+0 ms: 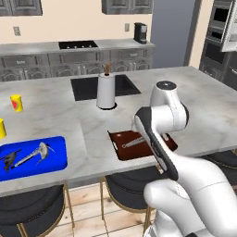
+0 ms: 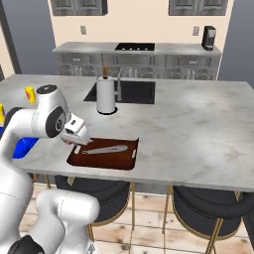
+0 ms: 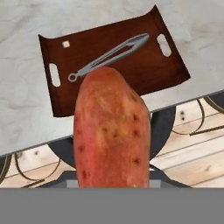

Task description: Gather the lemon and sweet potato from the fridge and place them on a tray on the dining counter. Then gather the fishs from the fridge and place them on the other tray.

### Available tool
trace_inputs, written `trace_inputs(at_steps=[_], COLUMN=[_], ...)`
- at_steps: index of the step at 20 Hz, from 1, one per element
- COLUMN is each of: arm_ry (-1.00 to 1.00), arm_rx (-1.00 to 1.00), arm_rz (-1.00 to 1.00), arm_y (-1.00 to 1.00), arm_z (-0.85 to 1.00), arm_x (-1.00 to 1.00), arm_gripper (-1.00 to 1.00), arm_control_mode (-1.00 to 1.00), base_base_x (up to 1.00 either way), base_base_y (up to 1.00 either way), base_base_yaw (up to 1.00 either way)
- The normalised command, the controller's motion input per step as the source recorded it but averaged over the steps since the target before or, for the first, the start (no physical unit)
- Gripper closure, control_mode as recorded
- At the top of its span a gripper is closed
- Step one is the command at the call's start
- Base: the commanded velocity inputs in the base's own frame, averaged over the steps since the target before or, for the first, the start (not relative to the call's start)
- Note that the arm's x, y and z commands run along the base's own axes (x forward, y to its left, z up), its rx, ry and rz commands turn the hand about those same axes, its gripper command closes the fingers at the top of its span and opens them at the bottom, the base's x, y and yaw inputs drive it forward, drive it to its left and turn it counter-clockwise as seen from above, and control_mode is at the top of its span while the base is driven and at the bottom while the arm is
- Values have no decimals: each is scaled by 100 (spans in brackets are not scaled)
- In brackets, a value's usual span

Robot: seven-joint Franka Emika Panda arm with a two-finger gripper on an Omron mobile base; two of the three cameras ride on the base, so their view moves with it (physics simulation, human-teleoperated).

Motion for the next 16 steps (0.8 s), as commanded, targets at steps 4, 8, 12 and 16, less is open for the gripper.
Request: trace_inputs(at_steps=[4, 8, 12, 16], arm_ry=[0, 5, 3, 6], arm_rx=[1, 1, 0, 0], arm_rz=[0, 0, 0, 0], arm_y=[0, 1, 1, 8], arm_z=[-48, -30, -35, -34], arm_x=[37, 55, 58, 59], arm_gripper=[100, 100, 100, 100], arm_control_mode=[-100, -100, -100, -100], base_base_x=[0, 0, 0, 0], base_base_y=[0, 0, 0, 0], base_base_yaw=[0, 0, 0, 0])
